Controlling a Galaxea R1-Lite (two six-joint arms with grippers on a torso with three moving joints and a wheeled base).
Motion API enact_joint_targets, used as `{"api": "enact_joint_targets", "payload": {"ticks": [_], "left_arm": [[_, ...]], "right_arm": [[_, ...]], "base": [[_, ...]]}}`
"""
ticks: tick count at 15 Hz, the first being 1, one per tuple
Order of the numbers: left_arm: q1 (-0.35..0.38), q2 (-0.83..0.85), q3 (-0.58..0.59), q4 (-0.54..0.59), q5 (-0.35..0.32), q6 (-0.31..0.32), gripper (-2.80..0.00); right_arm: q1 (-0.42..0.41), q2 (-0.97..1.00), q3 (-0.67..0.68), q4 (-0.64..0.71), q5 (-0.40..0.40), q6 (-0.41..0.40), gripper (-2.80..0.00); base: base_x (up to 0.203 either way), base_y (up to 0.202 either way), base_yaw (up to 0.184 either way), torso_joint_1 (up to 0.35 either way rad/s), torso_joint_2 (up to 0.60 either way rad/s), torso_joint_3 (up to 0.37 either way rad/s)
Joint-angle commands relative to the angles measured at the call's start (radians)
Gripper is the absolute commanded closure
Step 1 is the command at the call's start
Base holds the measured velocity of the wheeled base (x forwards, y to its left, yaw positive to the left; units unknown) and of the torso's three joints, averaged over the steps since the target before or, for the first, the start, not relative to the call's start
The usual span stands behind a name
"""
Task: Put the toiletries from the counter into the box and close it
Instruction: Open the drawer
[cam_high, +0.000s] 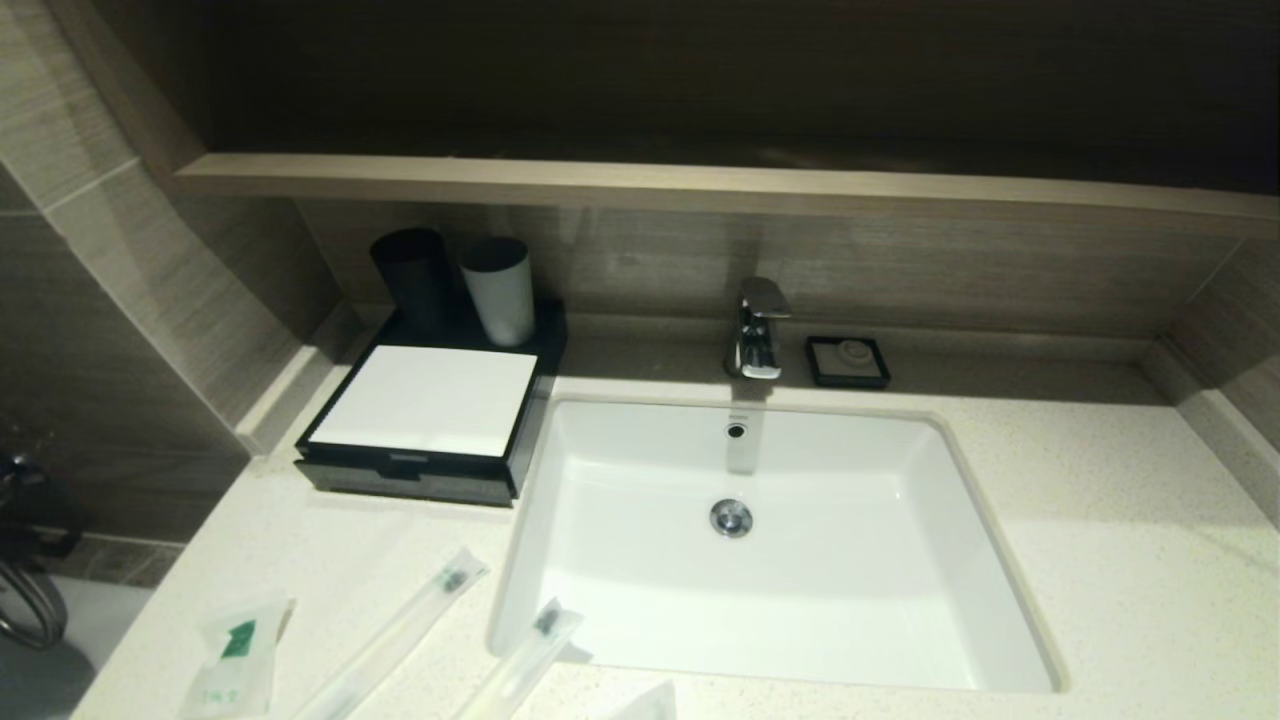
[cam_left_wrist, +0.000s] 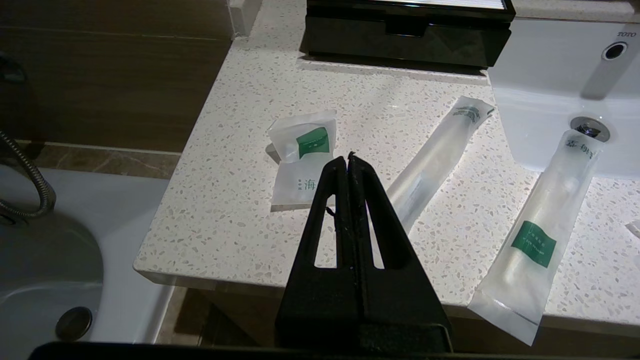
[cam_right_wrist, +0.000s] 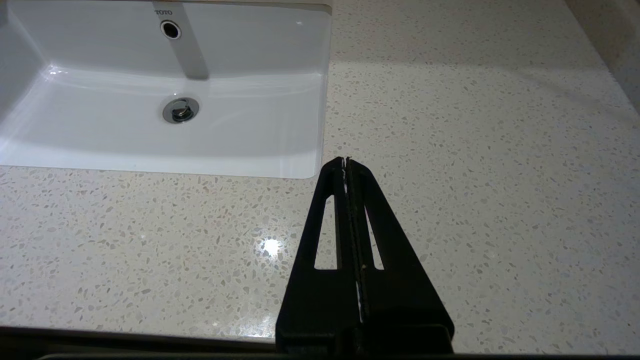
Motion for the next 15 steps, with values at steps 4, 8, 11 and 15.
{"api": "enact_joint_targets", "payload": {"ticks": [4,8,11,15], "left_arm": [[0.0,0.0,0.0,0.0,0.001,-0.001,0.0],[0.0,0.0,0.0,0.0,-0.001,0.002,0.0],[0.0,0.0,0.0,0.0,-0.001,0.0,0.0],[0.0,0.0,-0.001,0.0,0.001,0.0,0.0]], "right_arm": [[0.0,0.0,0.0,0.0,0.0,0.0,0.0],[0.0,0.0,0.0,0.0,0.0,0.0,0.0],[0.001,0.0,0.0,0.0,0.0,0.0,0.0],[0.0,0.0,0.0,0.0,0.0,0.0,0.0]], "base": [[0.0,0.0,0.0,0.0,0.0,0.0],[0.0,0.0,0.0,0.0,0.0,0.0],[0.0,0.0,0.0,0.0,0.0,0.0],[0.0,0.0,0.0,0.0,0.0,0.0]]}}
